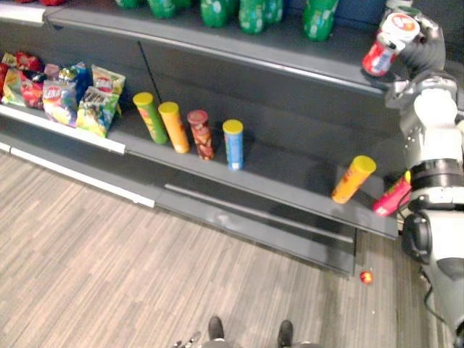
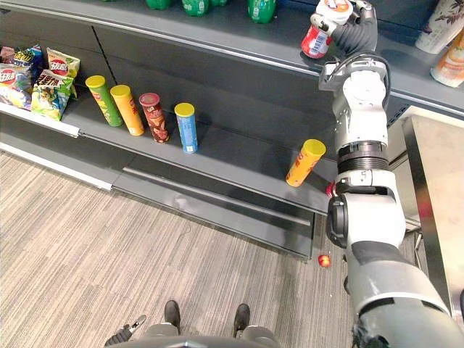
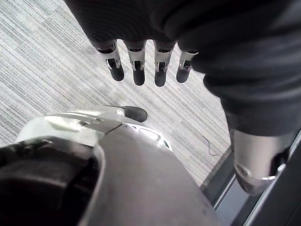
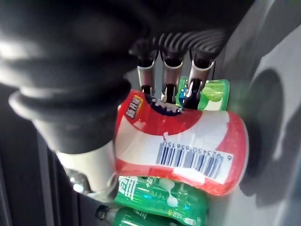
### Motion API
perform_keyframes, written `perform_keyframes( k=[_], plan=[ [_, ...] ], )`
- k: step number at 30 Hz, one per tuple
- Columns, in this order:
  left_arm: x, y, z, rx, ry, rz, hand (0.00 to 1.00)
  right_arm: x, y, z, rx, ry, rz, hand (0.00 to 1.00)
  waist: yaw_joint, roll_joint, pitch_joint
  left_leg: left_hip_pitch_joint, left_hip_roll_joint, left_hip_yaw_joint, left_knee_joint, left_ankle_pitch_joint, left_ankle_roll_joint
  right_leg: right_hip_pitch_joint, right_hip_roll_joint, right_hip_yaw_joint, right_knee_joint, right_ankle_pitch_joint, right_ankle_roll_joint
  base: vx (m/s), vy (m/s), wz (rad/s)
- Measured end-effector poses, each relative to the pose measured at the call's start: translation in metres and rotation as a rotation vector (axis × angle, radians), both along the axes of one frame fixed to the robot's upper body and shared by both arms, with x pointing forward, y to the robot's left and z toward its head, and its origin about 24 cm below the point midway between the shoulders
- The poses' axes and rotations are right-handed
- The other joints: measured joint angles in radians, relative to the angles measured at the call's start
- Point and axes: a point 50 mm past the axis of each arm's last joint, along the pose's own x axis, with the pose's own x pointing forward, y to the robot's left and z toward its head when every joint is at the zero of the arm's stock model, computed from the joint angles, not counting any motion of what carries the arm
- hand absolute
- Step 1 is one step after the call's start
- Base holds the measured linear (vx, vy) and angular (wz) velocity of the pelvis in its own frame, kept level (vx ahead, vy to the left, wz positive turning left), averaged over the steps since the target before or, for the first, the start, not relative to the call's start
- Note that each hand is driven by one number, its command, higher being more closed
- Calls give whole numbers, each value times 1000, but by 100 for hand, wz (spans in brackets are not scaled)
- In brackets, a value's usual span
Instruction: Put the gum and the chips on the shelf.
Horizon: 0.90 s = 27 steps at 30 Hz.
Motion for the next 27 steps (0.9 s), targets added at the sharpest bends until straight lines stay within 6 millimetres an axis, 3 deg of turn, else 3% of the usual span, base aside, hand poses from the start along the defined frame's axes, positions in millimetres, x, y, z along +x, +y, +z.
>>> perform_keyframes(
  k=[16,27],
  plan=[
    [0,0,0,0,-1,2,0,-5,-24,2,-14,8,-82,100,-6,-1,21,6,0,8,0,0,0,-1,0,15,0,3,2,0,0,0],
    [0,1,0,1,-1,2,0,-5,-25,0,-7,10,-90,100,-7,-3,24,6,0,11,0,0,0,-3,0,19,0,5,1,0,0,0]
  ],
)
